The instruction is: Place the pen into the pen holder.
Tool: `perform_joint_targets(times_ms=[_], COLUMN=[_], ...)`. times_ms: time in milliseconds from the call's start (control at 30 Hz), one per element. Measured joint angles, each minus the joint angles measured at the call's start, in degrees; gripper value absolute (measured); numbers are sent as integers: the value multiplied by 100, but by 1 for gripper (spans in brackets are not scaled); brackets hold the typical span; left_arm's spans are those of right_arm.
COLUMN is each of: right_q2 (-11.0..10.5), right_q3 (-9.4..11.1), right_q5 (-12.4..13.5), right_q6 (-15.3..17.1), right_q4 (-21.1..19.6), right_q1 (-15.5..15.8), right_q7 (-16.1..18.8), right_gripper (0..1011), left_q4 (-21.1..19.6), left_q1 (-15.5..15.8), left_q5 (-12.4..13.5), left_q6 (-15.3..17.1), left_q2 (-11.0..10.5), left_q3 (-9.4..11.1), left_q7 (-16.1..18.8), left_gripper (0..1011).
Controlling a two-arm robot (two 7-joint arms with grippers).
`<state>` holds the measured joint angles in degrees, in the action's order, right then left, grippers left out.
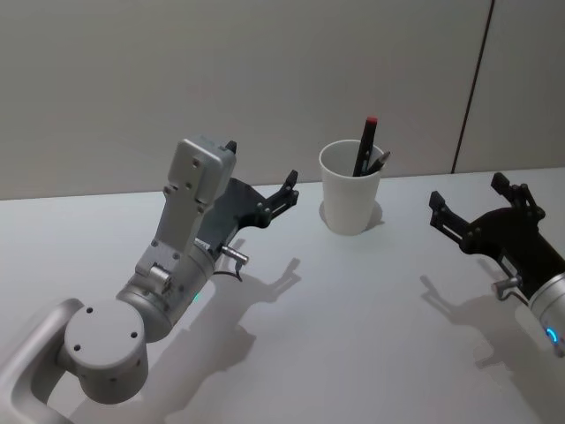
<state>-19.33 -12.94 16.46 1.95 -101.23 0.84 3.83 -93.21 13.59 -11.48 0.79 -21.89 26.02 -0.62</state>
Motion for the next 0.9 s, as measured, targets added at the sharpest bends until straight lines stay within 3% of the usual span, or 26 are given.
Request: perform_joint_targets(times_ms=[900], right_q2=[0], right_q3=[0], right_q5=[0], right_q6=[1], right_q4=[0], right_q1=[0], right_q7=[0], right_gripper=[1001], left_q4=[4], left_q1=[0], left_q5=[0], left_q6=[0], left_q2=[0], left_q3=[0], left_q7=[0], left_gripper=[1001])
